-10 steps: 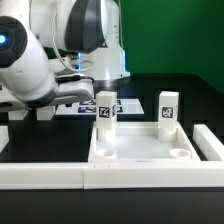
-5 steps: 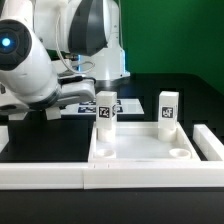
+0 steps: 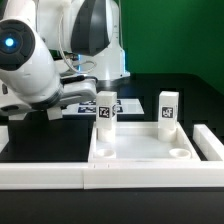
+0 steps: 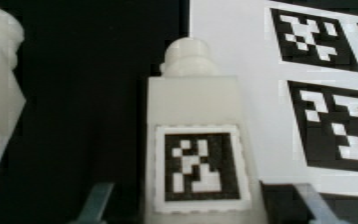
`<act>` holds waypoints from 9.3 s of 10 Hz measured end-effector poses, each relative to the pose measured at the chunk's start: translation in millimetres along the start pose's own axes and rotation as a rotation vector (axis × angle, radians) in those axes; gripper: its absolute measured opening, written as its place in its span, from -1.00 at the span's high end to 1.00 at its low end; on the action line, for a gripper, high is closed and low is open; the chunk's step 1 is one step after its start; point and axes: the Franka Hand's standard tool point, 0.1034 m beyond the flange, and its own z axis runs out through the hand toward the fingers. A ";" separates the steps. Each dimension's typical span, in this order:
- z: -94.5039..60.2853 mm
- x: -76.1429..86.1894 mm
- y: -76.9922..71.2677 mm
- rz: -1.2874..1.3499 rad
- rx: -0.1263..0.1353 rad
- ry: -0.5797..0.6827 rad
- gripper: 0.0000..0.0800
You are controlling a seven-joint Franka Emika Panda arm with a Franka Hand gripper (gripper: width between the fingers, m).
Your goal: Assemble square table
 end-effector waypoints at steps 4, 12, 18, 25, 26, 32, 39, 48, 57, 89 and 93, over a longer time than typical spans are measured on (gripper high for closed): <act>-39.6 -20.2 -6.5 -0.073 -0.001 -0.008 0.27; -128.1 -36.3 -18.3 -0.130 -0.033 0.304 0.27; -204.7 -7.7 -50.9 -0.163 -0.125 0.749 0.27; -237.1 24.7 -118.9 -0.030 -0.154 1.234 0.27; -247.8 34.4 -136.9 -0.019 -0.162 1.305 0.27; -251.8 40.4 -123.9 0.003 -0.293 1.515 0.27; -267.1 111.3 -229.1 -0.014 -0.121 1.532 0.27; -234.5 120.0 -214.9 0.000 -0.146 1.503 0.27; -224.2 128.7 -217.7 -0.005 -0.151 1.498 0.27; -232.8 131.8 -207.7 0.079 -0.005 0.843 -0.59; -232.7 131.8 -208.1 0.281 0.088 0.841 0.28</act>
Offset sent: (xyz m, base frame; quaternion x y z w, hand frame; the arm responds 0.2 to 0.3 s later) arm 0.0266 -0.0110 0.0768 0.0016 -0.0163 -0.0385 0.9991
